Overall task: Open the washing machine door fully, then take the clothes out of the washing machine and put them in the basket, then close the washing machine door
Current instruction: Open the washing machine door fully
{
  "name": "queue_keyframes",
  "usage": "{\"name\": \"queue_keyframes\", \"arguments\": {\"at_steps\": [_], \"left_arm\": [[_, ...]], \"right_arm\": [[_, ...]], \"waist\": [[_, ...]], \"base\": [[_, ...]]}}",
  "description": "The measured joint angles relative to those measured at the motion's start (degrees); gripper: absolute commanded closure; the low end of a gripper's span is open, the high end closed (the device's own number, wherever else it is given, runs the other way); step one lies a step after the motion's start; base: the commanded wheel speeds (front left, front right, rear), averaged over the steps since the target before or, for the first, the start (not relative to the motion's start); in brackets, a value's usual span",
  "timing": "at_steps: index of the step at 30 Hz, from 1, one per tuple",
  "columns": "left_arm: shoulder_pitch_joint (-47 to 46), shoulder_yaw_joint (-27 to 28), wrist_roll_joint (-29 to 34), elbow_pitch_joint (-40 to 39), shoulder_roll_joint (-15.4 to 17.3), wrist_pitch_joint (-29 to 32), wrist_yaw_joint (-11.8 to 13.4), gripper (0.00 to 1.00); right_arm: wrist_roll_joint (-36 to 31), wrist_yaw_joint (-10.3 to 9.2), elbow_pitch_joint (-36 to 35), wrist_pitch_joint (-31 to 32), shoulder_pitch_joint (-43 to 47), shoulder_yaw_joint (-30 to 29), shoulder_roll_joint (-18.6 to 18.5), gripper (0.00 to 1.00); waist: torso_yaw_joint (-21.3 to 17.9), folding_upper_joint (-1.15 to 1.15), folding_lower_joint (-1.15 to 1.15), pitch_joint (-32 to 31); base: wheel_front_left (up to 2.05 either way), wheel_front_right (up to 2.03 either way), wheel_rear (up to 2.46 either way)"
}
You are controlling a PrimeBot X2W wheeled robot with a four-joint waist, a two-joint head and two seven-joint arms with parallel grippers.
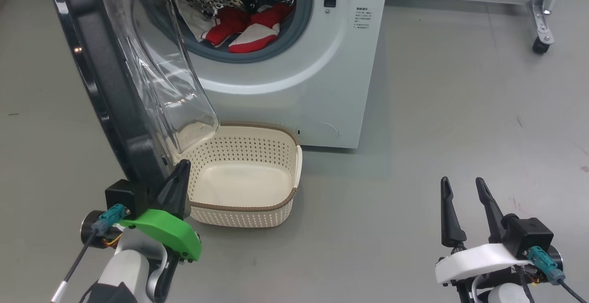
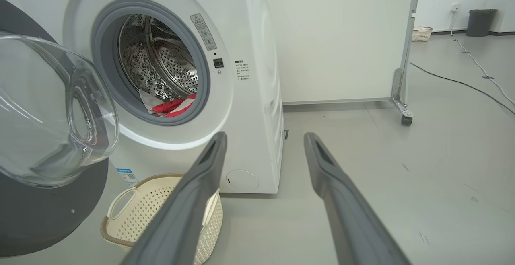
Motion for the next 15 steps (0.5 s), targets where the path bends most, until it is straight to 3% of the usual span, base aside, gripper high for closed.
{"name": "queue_keyframes", "arguments": {"at_steps": [15], "left_arm": [[-0.82, 2.6, -1.94, 1.34, 0.24, -1.79, 0.25, 1.0]], "right_arm": [[-1.13, 0.32, 0.0, 0.0, 0.18, 0.22, 0.07, 0.0]], "waist": [[6.71, 0.0, 0.0, 1.43]], "base": [[0.0, 0.0, 0.0]]}}
